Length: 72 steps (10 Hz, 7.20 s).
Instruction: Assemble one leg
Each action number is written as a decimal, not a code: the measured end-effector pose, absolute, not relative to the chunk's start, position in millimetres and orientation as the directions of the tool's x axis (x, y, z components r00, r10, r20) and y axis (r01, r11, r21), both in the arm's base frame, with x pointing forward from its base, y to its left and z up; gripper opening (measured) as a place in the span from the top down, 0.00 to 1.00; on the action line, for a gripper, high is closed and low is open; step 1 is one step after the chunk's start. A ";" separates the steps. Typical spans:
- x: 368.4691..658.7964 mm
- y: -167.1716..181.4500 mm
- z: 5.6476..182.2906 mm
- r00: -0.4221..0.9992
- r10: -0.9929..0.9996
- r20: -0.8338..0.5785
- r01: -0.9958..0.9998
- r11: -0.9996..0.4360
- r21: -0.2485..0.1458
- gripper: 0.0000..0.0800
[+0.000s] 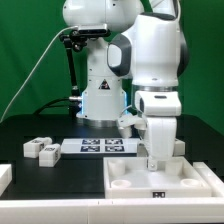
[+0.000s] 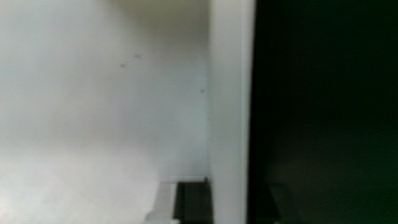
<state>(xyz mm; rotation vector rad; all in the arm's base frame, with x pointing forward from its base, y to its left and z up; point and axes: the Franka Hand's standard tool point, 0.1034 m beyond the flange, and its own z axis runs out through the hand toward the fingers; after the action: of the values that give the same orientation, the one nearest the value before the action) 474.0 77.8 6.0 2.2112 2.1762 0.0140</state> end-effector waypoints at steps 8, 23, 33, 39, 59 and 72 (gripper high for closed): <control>487.2 80.9 6.0 0.049 0.998 -0.038 0.999 -0.049 0.018 0.63; 439.5 101.2 67.7 0.236 0.970 -0.058 0.971 -0.234 0.040 0.19; 378.8 143.0 49.5 0.907 0.420 -0.027 0.421 -0.907 0.012 0.19; 370.5 145.6 33.4 0.832 0.408 -0.376 0.445 -0.895 0.016 0.19; 351.6 148.3 4.3 0.547 0.209 -0.811 0.425 -0.904 0.054 0.64; 400.9 141.3 86.6 0.727 0.292 -0.621 0.409 -0.911 0.050 0.64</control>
Offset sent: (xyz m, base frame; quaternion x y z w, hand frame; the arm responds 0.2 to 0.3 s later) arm 0.0192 0.0019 -0.0006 0.0042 -0.0041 -0.0246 0.9997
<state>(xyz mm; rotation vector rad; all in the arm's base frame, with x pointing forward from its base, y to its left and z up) 400.9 141.3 86.6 2.7467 0.5629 -0.9409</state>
